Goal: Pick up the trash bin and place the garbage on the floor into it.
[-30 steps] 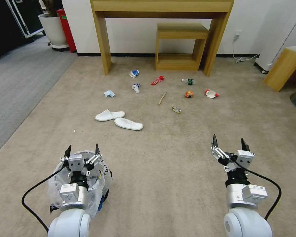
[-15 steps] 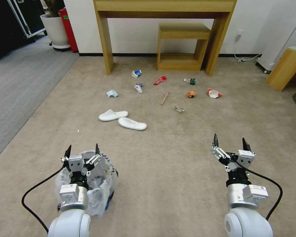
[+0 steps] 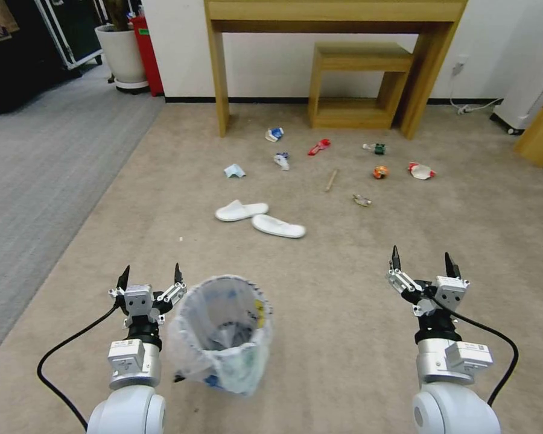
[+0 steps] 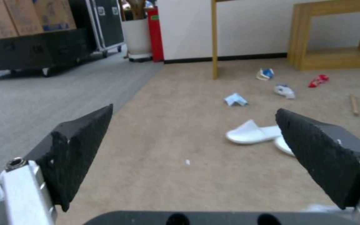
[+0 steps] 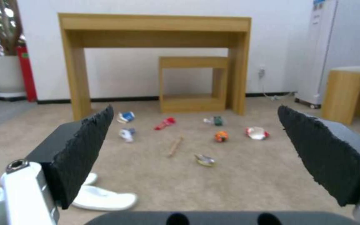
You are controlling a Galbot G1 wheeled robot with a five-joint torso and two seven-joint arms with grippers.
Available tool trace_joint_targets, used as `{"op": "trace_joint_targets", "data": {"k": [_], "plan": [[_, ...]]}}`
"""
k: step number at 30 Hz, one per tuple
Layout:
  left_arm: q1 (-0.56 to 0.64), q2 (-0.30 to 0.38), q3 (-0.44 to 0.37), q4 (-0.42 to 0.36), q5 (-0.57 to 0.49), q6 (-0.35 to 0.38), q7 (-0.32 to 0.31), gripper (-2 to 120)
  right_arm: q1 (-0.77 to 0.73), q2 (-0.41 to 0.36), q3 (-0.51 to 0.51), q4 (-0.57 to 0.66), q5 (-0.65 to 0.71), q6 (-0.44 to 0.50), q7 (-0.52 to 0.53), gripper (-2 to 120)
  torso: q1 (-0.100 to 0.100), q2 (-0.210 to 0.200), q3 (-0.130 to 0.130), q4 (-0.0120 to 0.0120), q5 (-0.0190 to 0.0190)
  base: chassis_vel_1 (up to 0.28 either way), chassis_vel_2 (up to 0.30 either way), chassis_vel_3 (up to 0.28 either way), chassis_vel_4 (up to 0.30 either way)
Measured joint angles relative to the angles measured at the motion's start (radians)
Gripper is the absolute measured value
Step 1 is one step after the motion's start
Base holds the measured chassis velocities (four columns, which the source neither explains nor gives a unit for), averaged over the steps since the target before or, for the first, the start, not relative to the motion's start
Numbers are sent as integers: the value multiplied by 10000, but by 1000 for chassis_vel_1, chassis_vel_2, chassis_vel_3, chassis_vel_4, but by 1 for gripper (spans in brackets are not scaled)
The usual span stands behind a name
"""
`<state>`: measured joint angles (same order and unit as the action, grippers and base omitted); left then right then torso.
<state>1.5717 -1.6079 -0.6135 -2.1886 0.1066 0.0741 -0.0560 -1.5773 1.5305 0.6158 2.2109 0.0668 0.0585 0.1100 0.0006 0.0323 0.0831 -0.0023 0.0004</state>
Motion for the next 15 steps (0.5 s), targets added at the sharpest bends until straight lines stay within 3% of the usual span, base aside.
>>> {"op": "trace_joint_targets", "data": {"k": [3, 6, 15], "plan": [[-11, 2, -12, 42, -1, -1, -6, 100, 22, 6, 1, -45, -8, 58, -70, 100, 0, -2, 4, 3, -17, 212, 189, -188, -224], [-41, 2, -15, 76, -5, -1, -18, 100, 65, 11, 7, -102, -5, 128, -82, 100, 0, -1, 2, 2, -2, 78, 118, -117, -116], [-133, -2, -6, 296, -34, 30, -22, 100, 217, 49, 76, -307, -16, 362, -82, 100, -1, -1, 2, -1, -2, -13, -15, 12, 12]]}}
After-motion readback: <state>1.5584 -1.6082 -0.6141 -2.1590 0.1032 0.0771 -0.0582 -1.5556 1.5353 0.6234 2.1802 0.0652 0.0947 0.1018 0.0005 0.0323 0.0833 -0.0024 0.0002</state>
